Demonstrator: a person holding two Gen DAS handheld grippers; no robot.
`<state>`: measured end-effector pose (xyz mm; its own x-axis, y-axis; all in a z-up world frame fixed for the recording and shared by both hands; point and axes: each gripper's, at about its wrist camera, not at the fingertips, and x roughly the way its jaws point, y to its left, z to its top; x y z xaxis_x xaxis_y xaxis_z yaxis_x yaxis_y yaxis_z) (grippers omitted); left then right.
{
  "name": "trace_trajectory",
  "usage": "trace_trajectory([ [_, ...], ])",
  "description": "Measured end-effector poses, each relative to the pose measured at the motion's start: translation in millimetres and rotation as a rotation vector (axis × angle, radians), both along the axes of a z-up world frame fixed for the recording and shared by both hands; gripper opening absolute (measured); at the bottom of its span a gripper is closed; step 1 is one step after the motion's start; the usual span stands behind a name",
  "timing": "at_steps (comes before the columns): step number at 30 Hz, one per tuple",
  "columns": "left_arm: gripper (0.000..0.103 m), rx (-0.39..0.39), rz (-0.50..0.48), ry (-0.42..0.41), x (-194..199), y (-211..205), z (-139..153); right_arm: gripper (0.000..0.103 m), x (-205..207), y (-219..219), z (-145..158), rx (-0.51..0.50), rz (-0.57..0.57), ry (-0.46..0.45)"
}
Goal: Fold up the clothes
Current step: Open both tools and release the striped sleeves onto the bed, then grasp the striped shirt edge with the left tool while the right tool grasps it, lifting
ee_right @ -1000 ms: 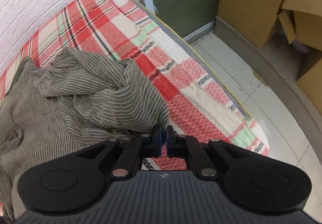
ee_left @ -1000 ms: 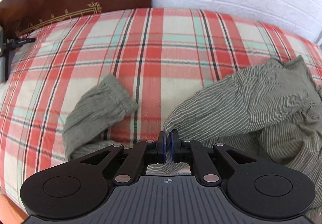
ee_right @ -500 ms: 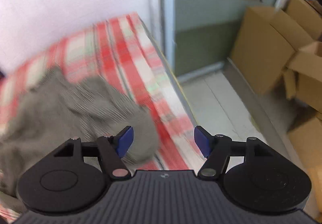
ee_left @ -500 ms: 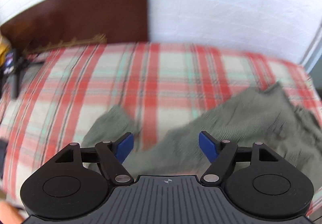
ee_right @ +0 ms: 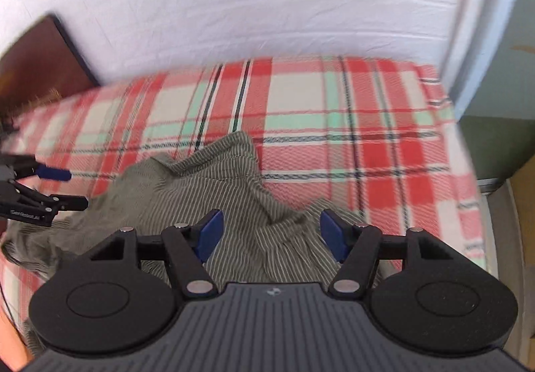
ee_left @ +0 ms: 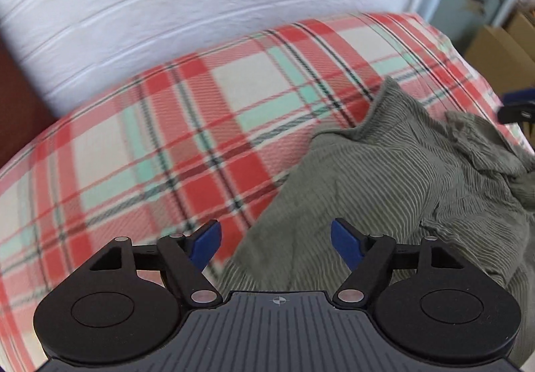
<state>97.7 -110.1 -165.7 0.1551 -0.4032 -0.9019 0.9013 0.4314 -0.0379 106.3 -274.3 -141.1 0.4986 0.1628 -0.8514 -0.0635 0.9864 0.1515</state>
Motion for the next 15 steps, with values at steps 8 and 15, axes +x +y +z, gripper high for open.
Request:
trace_trajectory([
  [8, 0.083, 0.024, -0.114, 0.042, 7, -28, -24, 0.068, 46, 27, -33, -0.017, 0.042, 0.045],
  [15, 0.082, 0.063, -0.148, 0.084, 6, -42, -42, 0.069, 63, 36, -56, -0.048, 0.052, 0.100],
])
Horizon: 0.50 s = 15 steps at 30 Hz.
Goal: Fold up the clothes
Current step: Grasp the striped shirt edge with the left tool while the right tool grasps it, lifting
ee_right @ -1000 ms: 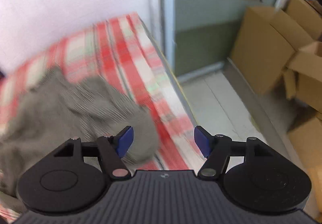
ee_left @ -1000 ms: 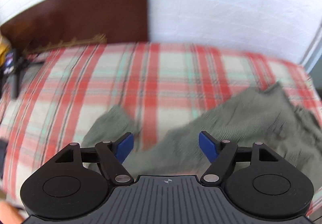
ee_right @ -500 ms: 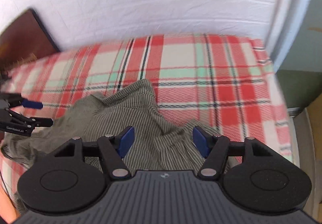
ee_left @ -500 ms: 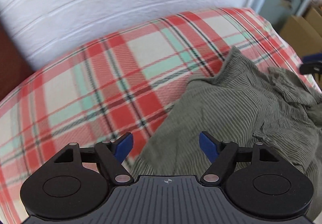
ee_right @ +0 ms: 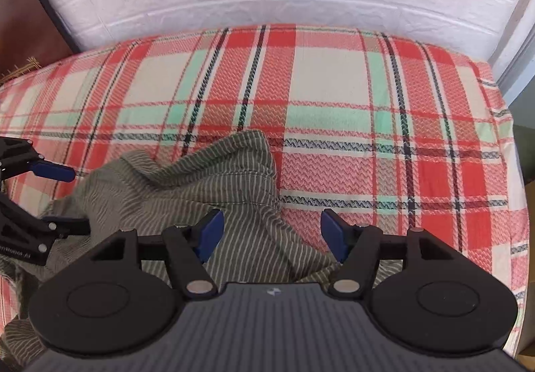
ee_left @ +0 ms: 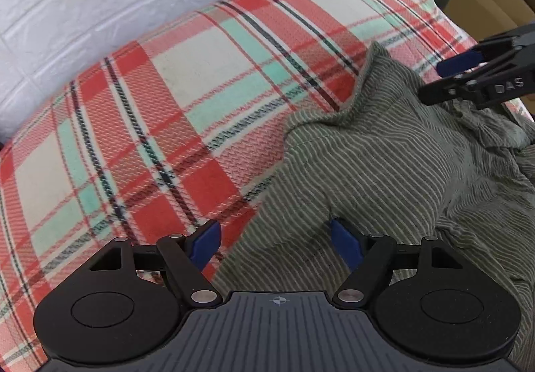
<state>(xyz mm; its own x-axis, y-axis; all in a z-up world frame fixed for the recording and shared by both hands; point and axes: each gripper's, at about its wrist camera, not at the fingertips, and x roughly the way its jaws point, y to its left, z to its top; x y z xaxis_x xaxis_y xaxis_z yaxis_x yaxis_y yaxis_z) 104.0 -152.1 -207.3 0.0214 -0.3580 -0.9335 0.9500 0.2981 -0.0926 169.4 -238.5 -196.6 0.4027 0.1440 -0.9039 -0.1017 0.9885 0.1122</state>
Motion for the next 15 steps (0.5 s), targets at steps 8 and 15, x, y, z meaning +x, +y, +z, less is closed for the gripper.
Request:
trace_trajectory([
  [8, 0.034, 0.032, -0.022, -0.035, -15, -6, -13, 0.055, 4, 2, -22, 0.030, -0.001, 0.072],
  [15, 0.004, -0.046, 0.061, -0.037, -20, 14, 7, 0.005, -11, 11, 1, 0.088, 0.008, 0.054],
])
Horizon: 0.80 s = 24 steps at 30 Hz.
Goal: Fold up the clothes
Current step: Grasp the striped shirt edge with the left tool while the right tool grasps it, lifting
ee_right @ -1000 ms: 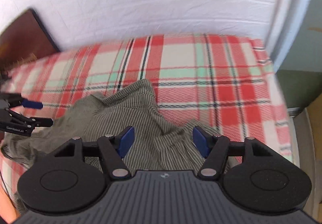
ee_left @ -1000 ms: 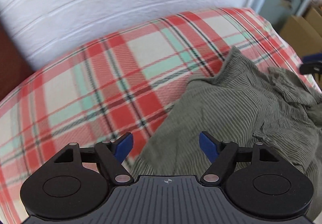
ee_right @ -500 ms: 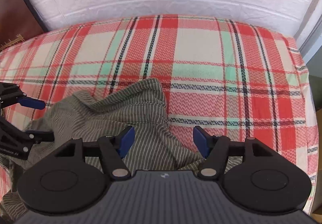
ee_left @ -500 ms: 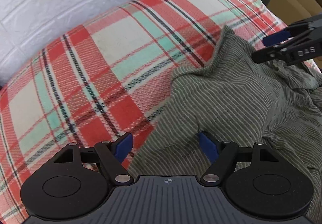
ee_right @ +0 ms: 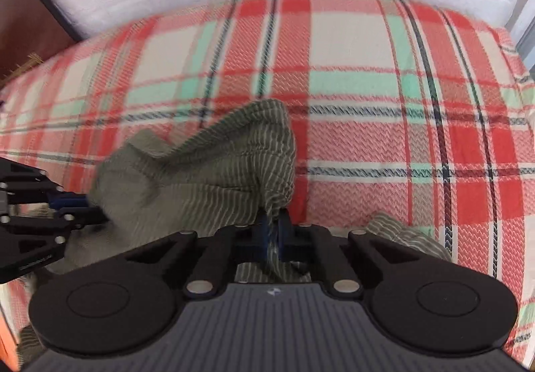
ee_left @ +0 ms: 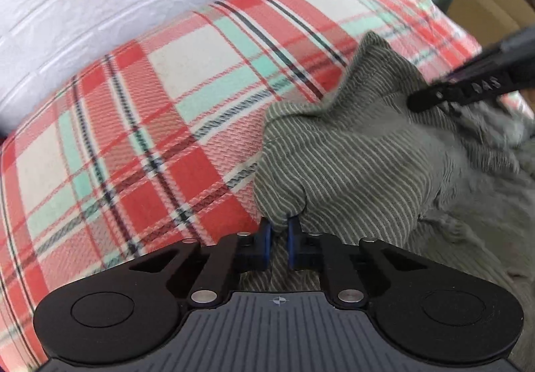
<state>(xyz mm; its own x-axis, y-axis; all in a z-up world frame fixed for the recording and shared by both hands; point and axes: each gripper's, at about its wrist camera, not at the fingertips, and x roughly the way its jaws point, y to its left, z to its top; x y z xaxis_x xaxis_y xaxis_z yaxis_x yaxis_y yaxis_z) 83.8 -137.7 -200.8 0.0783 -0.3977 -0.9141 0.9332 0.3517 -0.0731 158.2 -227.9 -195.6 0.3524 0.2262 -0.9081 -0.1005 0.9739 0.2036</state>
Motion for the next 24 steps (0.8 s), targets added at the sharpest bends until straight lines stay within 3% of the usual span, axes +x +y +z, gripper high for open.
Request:
trace_trajectory([
  [4, 0.003, -0.073, 0.090, -0.015, 11, 18, 27, 0.004, -10, 7, 40, 0.063, 0.023, -0.087],
  [10, 0.004, -0.188, 0.238, -0.126, 43, 43, 90, 0.004, -3, 32, 110, 0.141, 0.085, -0.265],
  [17, 0.004, -0.254, 0.339, -0.230, 79, 55, 142, 0.004, 33, 74, 180, 0.161, 0.167, -0.437],
  [24, 0.004, -0.305, 0.484, -0.303, 131, 54, 175, 0.003, 89, 116, 214, 0.129, 0.171, -0.518],
])
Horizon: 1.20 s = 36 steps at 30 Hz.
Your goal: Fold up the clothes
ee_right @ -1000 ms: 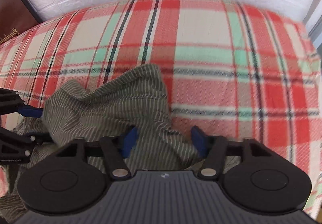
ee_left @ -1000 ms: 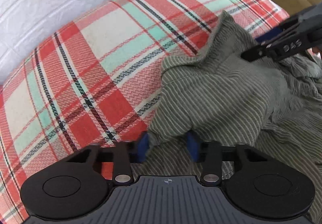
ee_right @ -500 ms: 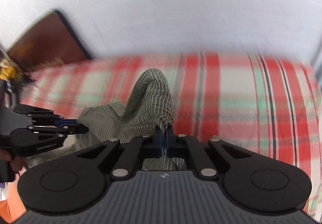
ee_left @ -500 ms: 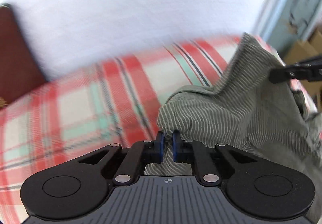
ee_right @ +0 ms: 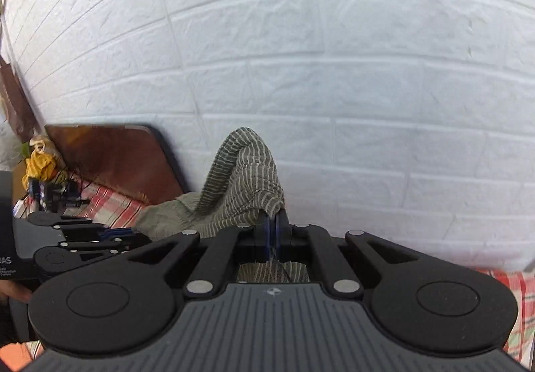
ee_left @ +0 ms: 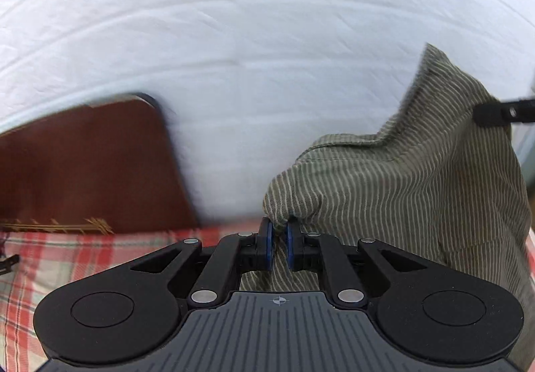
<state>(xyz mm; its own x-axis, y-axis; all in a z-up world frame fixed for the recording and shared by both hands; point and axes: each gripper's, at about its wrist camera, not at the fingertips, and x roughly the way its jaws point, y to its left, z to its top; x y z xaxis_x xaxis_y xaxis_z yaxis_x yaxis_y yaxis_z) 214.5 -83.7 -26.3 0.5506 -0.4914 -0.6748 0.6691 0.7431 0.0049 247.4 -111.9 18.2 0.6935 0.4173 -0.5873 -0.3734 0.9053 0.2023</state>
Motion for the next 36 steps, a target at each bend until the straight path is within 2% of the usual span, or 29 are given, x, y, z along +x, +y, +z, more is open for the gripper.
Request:
trace_trajectory([
  [3, 0.004, -0.014, 0.051, -0.012, 23, -11, 3, 0.003, 24, 19, -2, -0.035, -0.031, -0.010],
  [6, 0.004, -0.002, 0.087, -0.021, 42, -32, -4, 0.003, 44, 37, -18, -0.077, -0.070, -0.002],
  [9, 0.006, 0.041, 0.112, -0.016, 60, -49, -21, 0.004, 62, 49, -43, -0.113, -0.117, 0.027],
  [11, 0.008, 0.095, 0.112, 0.004, 66, -57, -42, 0.006, 71, 56, -65, -0.149, -0.140, 0.058],
  [12, 0.016, 0.134, 0.108, 0.016, 67, -61, -53, 0.009, 74, 59, -76, -0.169, -0.149, 0.076],
  [13, 0.039, 0.173, 0.105, 0.029, 68, -65, -65, 0.020, 76, 61, -87, -0.187, -0.156, 0.092],
  [14, 0.050, 0.212, 0.103, 0.040, 69, -69, -76, 0.028, 76, 62, -95, -0.200, -0.165, 0.106],
  [15, 0.054, 0.246, 0.104, 0.046, 70, -69, -84, 0.044, 75, 60, -101, -0.211, -0.177, 0.117],
  [16, 0.055, 0.252, 0.106, 0.054, 71, -66, -88, 0.050, 73, 58, -105, -0.211, -0.184, 0.121],
  [18, 0.057, 0.259, 0.111, 0.070, 72, -58, -93, 0.051, 64, 49, -106, -0.191, -0.175, 0.116],
  [20, 0.061, 0.222, 0.124, 0.097, 75, -44, -86, 0.051, 52, 34, -103, -0.163, -0.177, 0.111],
  [22, 0.070, 0.183, 0.122, 0.090, 76, -28, -77, 0.054, 36, 17, -99, -0.130, -0.185, 0.109],
  [25, 0.074, 0.175, 0.096, 0.056, 60, -1, -67, 0.056, 9, -10, -100, -0.077, -0.207, 0.117],
  [26, 0.075, 0.195, 0.094, 0.044, 52, 9, -69, 0.056, 0, -20, -102, -0.059, -0.216, 0.123],
  [30, 0.076, 0.305, 0.098, 0.029, 18, 50, -88, 0.058, -39, 2, -124, -0.017, -0.276, 0.193],
  [33, 0.076, 0.378, 0.127, 0.102, 1, 74, -114, 0.058, -58, 7, -150, -0.020, -0.304, 0.261],
  [36, 0.076, 0.373, 0.178, 0.165, -5, 89, -125, 0.059, -69, 6, -168, -0.059, -0.323, 0.307],
])
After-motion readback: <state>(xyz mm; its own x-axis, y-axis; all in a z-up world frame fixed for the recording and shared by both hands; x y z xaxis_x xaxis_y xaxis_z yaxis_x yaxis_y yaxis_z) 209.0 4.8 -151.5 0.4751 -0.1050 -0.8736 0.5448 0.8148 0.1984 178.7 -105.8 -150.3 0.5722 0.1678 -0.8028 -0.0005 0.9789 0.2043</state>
